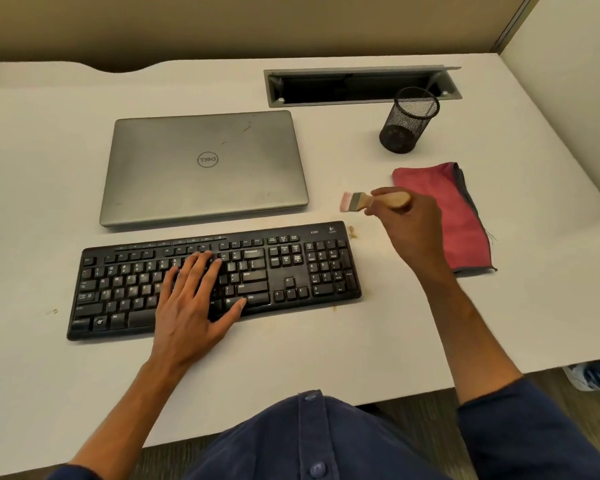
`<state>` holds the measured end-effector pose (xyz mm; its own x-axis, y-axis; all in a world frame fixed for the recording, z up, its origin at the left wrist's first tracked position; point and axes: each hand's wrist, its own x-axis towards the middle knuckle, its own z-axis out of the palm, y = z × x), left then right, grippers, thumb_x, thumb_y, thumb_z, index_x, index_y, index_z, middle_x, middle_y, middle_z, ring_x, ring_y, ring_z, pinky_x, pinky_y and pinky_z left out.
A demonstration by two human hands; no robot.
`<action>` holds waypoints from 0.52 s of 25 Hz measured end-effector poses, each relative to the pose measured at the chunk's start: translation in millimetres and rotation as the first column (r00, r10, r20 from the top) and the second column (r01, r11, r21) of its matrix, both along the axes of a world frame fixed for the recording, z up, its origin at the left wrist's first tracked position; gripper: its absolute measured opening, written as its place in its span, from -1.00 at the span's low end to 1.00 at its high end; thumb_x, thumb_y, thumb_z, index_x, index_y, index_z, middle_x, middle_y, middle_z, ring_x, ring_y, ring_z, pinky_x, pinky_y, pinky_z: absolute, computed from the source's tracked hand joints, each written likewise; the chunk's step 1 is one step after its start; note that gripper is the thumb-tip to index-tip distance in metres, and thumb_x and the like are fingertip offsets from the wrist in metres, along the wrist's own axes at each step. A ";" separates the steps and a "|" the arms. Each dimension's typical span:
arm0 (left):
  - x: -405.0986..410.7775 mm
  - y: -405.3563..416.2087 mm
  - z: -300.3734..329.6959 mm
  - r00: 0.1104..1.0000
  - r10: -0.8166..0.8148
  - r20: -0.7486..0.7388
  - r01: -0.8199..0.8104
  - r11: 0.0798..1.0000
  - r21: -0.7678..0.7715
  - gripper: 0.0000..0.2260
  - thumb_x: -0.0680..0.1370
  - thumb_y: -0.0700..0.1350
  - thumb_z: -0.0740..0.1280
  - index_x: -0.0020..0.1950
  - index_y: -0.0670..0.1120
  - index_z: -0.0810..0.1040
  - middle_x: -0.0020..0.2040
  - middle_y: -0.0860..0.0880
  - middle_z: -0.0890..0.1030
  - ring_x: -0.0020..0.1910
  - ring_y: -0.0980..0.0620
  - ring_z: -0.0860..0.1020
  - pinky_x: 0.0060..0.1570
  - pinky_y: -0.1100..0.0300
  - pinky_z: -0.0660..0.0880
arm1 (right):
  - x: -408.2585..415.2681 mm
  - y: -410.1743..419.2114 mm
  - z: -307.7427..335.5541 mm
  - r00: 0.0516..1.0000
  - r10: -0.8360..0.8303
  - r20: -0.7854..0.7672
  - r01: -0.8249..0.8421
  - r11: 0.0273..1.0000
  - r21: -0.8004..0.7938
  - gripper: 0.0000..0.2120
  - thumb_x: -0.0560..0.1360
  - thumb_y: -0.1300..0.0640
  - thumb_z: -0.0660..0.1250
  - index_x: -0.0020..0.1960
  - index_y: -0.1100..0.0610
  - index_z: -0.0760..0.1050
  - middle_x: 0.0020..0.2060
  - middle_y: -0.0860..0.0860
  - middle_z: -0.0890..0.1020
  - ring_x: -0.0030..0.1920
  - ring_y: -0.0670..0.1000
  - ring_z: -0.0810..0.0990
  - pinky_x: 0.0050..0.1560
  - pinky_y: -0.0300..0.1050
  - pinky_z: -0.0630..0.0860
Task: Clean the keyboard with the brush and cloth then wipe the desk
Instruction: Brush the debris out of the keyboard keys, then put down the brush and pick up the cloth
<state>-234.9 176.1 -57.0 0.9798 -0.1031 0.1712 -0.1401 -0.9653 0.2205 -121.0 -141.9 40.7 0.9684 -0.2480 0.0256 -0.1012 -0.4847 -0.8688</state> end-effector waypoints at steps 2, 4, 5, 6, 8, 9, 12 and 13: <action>13.1 -11.6 3.2 1.000 -0.015 -0.020 0.015 1.000 0.007 -0.25 0.57 0.38 0.04 0.49 -0.17 0.39 0.50 -0.19 0.38 0.52 -0.14 0.28 0.53 -0.13 0.08 | 24.4 -4.1 -9.6 0.998 -0.050 -0.025 0.052 0.995 0.089 -0.89 0.44 0.19 0.43 -0.12 0.02 0.69 -0.11 -0.09 0.72 -0.30 -0.33 0.55 -0.27 -0.42 0.39; 24.9 -22.1 6.3 0.999 -0.017 -0.041 0.017 1.000 0.004 -0.26 0.56 0.38 0.05 0.50 -0.16 0.38 0.51 -0.18 0.37 0.53 -0.13 0.28 0.53 -0.13 0.07 | 46.7 -4.8 -20.4 0.993 -0.111 -0.024 0.114 0.986 0.124 -0.89 0.43 0.18 0.43 -0.16 -0.01 0.69 -0.15 -0.14 0.70 -0.27 -0.26 0.56 -0.23 -0.27 0.45; 30.5 -26.7 7.7 0.999 -0.016 -0.049 0.016 1.000 0.001 -0.26 0.56 0.37 0.06 0.51 -0.15 0.37 0.51 -0.17 0.36 0.53 -0.13 0.27 0.54 -0.11 0.05 | 57.2 -4.8 -25.3 0.990 -0.143 -0.015 0.144 0.981 0.129 -0.91 0.42 0.16 0.44 -0.15 0.01 0.70 -0.21 -0.16 0.69 -0.27 -0.20 0.56 -0.20 -0.18 0.48; 34.6 -30.2 8.7 0.998 -0.018 -0.053 0.018 1.000 -0.001 -0.26 0.56 0.37 0.07 0.52 -0.14 0.35 0.53 -0.16 0.34 0.54 -0.12 0.25 0.54 -0.10 0.04 | 66.3 -4.2 -30.3 0.986 -0.169 -0.008 0.169 0.977 0.129 -0.91 0.40 0.14 0.46 -0.11 0.04 0.71 -0.25 -0.15 0.68 -0.27 -0.16 0.56 -0.19 -0.15 0.49; 43.0 -36.1 8.7 0.997 -0.029 -0.071 0.029 1.000 0.000 -0.25 0.55 0.38 0.06 0.55 -0.12 0.32 0.54 -0.14 0.32 0.55 -0.09 0.22 0.54 -0.09 0.04 | 85.6 -5.1 -40.6 0.980 -0.197 -0.015 0.198 0.974 0.113 -0.86 0.41 0.10 0.46 -0.05 0.08 0.71 -0.28 -0.06 0.68 -0.29 -0.14 0.54 -0.21 -0.14 0.49; 50.3 -38.8 7.2 0.996 -0.031 -0.089 0.032 0.999 0.005 -0.24 0.55 0.39 0.04 0.55 -0.12 0.31 0.55 -0.13 0.31 0.56 -0.09 0.21 0.54 -0.10 0.04 | 97.5 -6.0 -46.3 0.980 -0.199 -0.026 0.200 0.975 0.100 -0.86 0.42 0.07 0.45 -0.06 0.09 0.71 -0.29 0.00 0.67 -0.31 -0.13 0.52 -0.23 -0.12 0.47; 59.7 -41.7 7.9 0.991 -0.046 -0.126 0.050 0.998 0.035 -0.23 0.55 0.41 0.02 0.55 -0.10 0.31 0.54 -0.13 0.33 0.55 -0.09 0.23 0.54 -0.10 0.05 | 115.5 -3.9 -61.6 0.983 -0.182 -0.015 0.182 0.983 0.022 -0.79 0.43 0.05 0.38 -0.12 0.19 0.65 -0.34 0.18 0.57 -0.33 -0.06 0.39 -0.32 0.01 0.38; 62.5 -42.5 7.0 0.989 -0.050 -0.136 0.056 0.998 0.039 -0.23 0.55 0.42 0.01 0.55 -0.10 0.31 0.53 -0.13 0.34 0.55 -0.10 0.24 0.54 -0.09 0.05 | 120.2 -2.8 -66.1 0.983 -0.186 -0.005 0.186 0.983 -0.004 -0.77 0.44 0.04 0.36 -0.11 0.22 0.63 -0.34 0.20 0.55 -0.34 -0.04 0.37 -0.34 0.04 0.37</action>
<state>-172.4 133.6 -49.9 0.9866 -0.1602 0.0325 -0.1634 -0.9661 0.2000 -0.8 -144.7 -25.4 0.9056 -0.4235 0.0217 -0.1943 -0.4598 -0.8665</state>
